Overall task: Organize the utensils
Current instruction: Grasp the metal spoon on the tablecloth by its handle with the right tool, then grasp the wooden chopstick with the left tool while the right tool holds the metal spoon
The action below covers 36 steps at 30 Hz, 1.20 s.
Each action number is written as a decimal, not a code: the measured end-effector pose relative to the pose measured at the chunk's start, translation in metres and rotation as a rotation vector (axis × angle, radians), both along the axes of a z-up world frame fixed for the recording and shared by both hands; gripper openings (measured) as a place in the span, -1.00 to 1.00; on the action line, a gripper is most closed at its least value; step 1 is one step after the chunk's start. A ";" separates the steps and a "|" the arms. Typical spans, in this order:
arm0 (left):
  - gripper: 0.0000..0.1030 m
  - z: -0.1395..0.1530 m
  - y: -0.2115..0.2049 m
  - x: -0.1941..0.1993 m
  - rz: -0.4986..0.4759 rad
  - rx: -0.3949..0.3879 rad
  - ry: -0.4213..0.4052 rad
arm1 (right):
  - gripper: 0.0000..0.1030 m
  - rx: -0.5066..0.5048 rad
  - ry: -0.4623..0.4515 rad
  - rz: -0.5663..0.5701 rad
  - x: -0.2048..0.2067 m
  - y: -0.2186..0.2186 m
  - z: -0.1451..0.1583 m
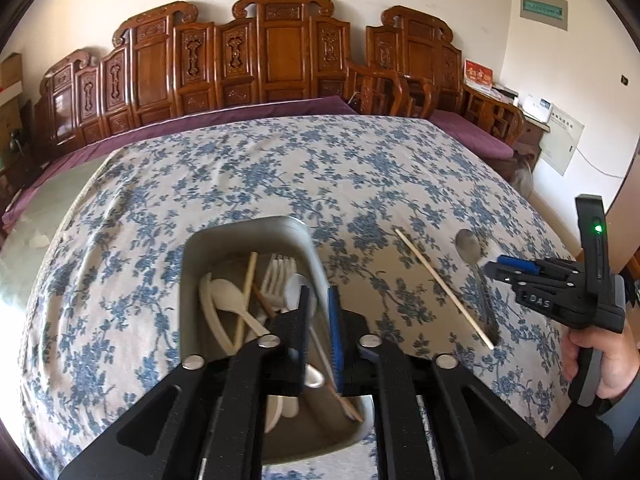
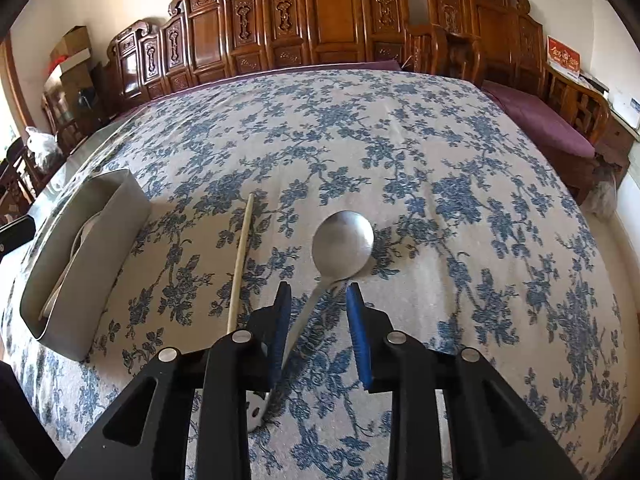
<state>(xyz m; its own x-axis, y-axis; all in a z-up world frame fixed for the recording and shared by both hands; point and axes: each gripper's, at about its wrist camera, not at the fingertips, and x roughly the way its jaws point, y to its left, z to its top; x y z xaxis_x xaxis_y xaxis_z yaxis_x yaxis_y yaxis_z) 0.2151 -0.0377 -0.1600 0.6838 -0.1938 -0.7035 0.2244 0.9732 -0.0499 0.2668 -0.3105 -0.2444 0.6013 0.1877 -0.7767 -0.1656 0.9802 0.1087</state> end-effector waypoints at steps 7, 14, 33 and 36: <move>-0.41 -0.008 -0.017 -0.002 -0.010 -0.007 0.019 | -0.40 -0.058 0.045 0.045 0.002 0.020 -0.014; -0.30 -0.014 -0.028 -0.006 -0.026 0.003 0.033 | -0.59 -0.101 0.057 0.025 0.001 0.016 -0.018; -0.20 -0.016 -0.062 -0.007 -0.066 0.063 0.028 | -0.85 -0.053 0.030 0.004 0.012 -0.019 -0.009; -0.20 -0.020 -0.070 -0.002 -0.071 0.060 0.042 | -0.85 -0.041 0.020 0.013 0.012 -0.020 -0.007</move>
